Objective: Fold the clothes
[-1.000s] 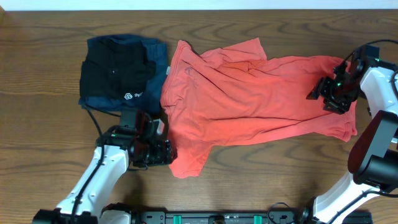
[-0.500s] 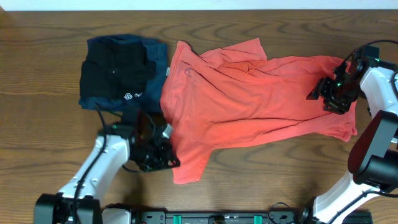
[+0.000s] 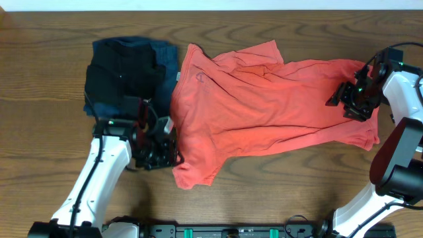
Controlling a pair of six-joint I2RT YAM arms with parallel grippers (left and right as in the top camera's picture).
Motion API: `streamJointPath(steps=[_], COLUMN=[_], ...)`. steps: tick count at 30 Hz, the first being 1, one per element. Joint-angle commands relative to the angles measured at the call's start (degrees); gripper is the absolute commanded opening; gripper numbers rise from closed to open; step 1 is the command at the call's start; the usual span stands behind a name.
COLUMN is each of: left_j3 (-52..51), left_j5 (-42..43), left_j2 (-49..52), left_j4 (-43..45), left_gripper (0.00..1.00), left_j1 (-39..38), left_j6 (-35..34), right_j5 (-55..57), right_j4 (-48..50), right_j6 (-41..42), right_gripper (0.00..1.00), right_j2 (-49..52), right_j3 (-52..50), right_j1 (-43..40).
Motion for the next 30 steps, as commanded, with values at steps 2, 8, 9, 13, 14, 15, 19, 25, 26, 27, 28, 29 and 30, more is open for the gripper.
streamJointPath(steps=[2,8,9,13,14,15,19,25,26,27,28,29,30], left_j3=[-3.48,-5.35,-5.79,-8.68,-9.46,-10.4,-11.69,-11.76,-11.89,-12.04,-12.35,-12.81,-13.29], left_j5=[-3.67,-4.48,-6.43,-6.45,-6.43,-6.43,-3.58,-2.97,-2.97,-2.99,-3.02,-3.02,-3.04], left_j2=[0.42,0.42,0.42,0.42,0.42,0.42,0.5,0.63,0.63,0.63,0.66,0.66,0.66], left_j4=[-0.5,-0.59,-0.07,3.67,4.46,5.55,9.16,11.63,12.63,13.44,14.23,14.93,15.39], left_gripper=[0.63,0.64,0.64,0.58,0.58,0.58,0.57,0.56,0.56,0.56,0.56,0.56,0.56], left_j1=[0.24,0.22,0.22,0.2,0.2,0.2,0.17,0.17,0.2,0.2,0.2,0.2,0.2], left_j6=[-3.13,-1.75,-1.79,-2.8,-3.98,-4.63,-5.03,-14.78,-17.11,-18.4,-19.39,-20.52,-21.64], right_j5=[0.11,0.11,0.11,0.11,0.11,0.11,0.11,0.11,0.11,0.09,0.09,0.09,0.09], right_j4=[0.09,0.39,0.35,0.26,0.26,0.28,0.35,0.11,0.11,0.09,0.04,-0.11,-0.15], right_j6=[0.66,0.66,0.66,0.66,0.66,0.66,0.66,0.68,0.68,0.68,0.66,0.68,0.66], right_gripper=[0.65,0.65,0.65,0.65,0.65,0.65,0.65,0.65,0.65,0.65,0.65,0.65,0.65], right_j2=[-1.05,-1.05,-1.05,-1.05,-1.05,-1.05,-1.05,-1.05,-1.05,-1.05,-1.05,-1.05,-1.05], right_j3=[0.74,0.74,0.74,0.74,0.74,0.74,0.74,0.74,0.74,0.74,0.74,0.74,0.74], right_j1=[-0.2,-0.13,-0.13,-0.13,-0.13,-0.13,-0.13,-0.13,-0.13,-0.13,-0.13,-0.13,-0.13])
